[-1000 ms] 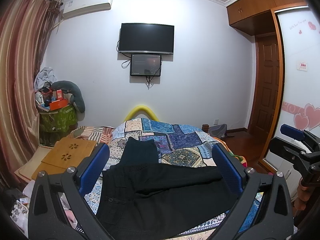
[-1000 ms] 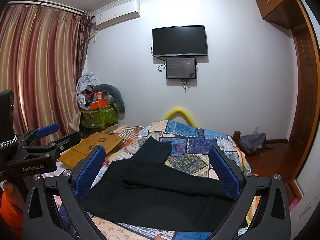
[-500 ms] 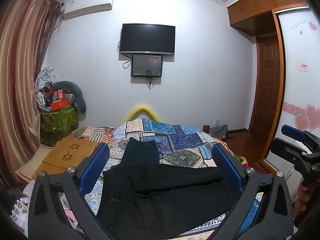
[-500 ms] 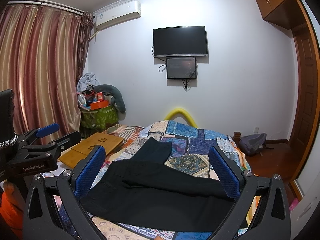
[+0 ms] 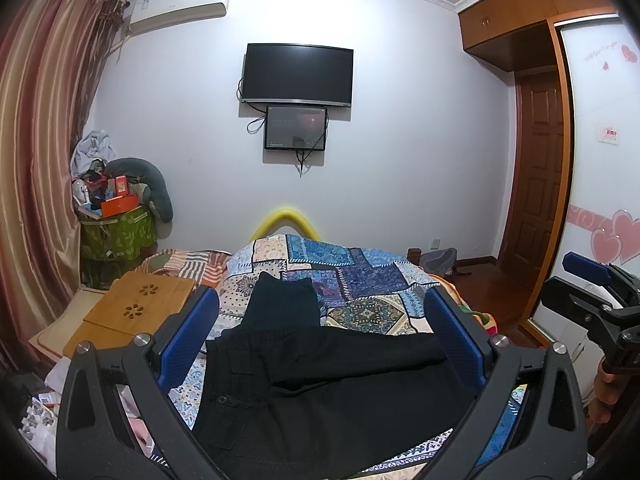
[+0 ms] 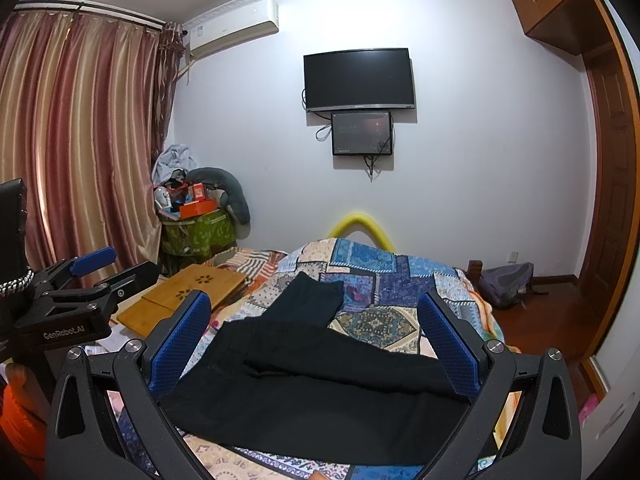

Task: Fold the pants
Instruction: 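Lower both grippers onto the trousers waistband and grasp its edges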

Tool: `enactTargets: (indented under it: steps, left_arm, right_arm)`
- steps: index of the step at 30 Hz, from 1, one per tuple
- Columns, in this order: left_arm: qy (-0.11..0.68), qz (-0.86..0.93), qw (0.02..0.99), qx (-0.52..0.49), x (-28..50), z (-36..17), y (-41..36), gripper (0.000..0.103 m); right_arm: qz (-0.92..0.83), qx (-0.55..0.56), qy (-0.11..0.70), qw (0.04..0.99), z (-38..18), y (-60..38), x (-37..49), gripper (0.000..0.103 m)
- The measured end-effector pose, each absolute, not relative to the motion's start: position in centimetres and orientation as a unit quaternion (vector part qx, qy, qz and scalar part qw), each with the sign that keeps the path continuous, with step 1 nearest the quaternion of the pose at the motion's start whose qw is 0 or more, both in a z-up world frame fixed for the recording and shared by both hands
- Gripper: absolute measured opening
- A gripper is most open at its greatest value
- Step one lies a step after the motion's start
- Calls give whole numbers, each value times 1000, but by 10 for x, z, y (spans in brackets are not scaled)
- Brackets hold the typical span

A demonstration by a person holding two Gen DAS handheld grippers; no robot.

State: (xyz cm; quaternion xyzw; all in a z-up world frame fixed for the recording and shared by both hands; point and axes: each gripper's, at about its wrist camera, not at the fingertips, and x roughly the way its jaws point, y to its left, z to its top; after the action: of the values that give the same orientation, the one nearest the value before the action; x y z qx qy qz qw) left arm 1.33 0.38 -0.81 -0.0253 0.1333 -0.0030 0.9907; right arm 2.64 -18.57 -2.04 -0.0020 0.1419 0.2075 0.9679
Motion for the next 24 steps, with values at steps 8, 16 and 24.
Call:
enactTargets:
  steps: [8, 16, 24]
  left_arm:
    - [159, -9, 987, -25, 52, -21, 22, 103]
    - [232, 12, 972, -35, 142, -58, 64, 103]
    - [328, 61, 940, -76, 248, -113, 144, 103]
  right_arm:
    - [194, -5, 168, 967, -37, -182, 62, 103]
    - [171, 0, 198, 965, -68, -182, 129, 103]
    - [176, -20, 257, 950, -113, -186, 201, 102]
